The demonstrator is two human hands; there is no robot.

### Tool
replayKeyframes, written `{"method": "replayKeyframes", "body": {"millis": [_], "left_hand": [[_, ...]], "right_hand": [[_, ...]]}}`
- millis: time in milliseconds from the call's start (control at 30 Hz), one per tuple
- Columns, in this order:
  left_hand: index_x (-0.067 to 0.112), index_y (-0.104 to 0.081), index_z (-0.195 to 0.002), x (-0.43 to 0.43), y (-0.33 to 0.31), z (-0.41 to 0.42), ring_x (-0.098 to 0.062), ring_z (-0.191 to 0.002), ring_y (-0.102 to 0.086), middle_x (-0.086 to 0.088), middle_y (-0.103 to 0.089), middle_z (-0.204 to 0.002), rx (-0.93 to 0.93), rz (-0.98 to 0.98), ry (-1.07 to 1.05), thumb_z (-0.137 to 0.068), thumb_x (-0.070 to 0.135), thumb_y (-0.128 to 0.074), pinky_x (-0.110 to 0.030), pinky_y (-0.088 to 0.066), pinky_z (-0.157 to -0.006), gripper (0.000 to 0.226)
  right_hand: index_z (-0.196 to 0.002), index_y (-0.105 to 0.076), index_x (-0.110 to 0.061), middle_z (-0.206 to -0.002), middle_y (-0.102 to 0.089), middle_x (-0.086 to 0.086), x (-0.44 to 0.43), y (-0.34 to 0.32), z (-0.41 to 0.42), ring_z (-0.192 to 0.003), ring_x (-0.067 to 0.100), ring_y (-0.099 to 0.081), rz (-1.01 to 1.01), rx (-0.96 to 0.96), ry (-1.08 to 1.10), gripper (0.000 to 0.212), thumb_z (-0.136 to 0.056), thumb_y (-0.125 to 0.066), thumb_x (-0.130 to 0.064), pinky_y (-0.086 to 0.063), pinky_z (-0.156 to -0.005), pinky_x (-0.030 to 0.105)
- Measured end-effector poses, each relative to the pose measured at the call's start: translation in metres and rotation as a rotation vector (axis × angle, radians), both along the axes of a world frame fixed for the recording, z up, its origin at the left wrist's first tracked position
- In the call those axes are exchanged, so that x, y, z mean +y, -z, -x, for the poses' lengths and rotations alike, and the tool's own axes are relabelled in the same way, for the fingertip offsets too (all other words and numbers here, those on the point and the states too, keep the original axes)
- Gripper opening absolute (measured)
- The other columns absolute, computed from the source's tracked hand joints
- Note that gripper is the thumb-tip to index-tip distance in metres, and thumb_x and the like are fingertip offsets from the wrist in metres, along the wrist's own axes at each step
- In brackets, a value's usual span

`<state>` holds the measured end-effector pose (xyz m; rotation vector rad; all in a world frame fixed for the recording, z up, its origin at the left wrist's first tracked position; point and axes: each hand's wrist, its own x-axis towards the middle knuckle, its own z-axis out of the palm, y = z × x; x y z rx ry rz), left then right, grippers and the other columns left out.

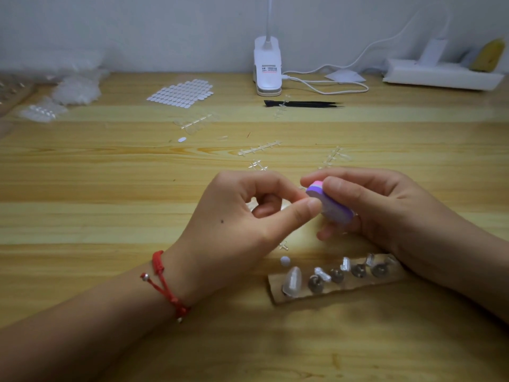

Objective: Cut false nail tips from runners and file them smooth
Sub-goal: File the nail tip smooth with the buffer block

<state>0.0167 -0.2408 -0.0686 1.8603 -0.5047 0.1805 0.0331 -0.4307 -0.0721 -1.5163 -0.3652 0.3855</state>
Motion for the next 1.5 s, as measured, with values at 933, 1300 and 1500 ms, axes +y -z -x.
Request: {"method": "replayKeyframes", "body": {"millis": [933,1300,1500], "left_hand": [[0.019,-0.073,-0.07,0.001,-0.0023,-0.0016,-0.026,-0.053,-0.039,-0.032,-0.049,-0.065,0.111,0.119,-0.054,-0.072,0.034,-0.073,-0.025,-0.033,-0.052,0.015],[0.016,-0.071,-0.068,0.0007,-0.0019,-0.0027,-0.009,-0.048,-0.029,-0.008,-0.029,-0.055,0.147,0.169,-0.103,-0.073,0.027,-0.071,-0.015,-0.027,-0.046,0.012],[0.018,-0.072,-0.069,0.0005,-0.0028,-0.0019,-0.008,-0.049,-0.03,-0.021,-0.035,-0.057,0.122,0.105,-0.092,-0.075,0.027,-0.072,-0.015,-0.027,-0.047,0.011]], "right_hand": [[-0.08,-0.079,-0.023,-0.079,-0.075,0.005,0.0032,-0.0043,0.0007,-0.07,0.012,-0.071,-0.236,0.101,0.163,0.02,-0.063,-0.073,-0.03,-0.055,-0.057,0.018],[-0.092,-0.08,-0.018,-0.088,-0.076,0.008,0.0038,-0.0063,0.0004,-0.08,0.013,-0.073,-0.237,0.141,0.165,0.028,-0.067,-0.071,-0.027,-0.056,-0.066,0.018],[-0.09,-0.08,-0.02,-0.092,-0.076,0.008,0.004,-0.0072,0.001,-0.082,0.012,-0.073,-0.238,0.164,0.151,0.028,-0.064,-0.073,-0.026,-0.056,-0.064,0.017]]}}
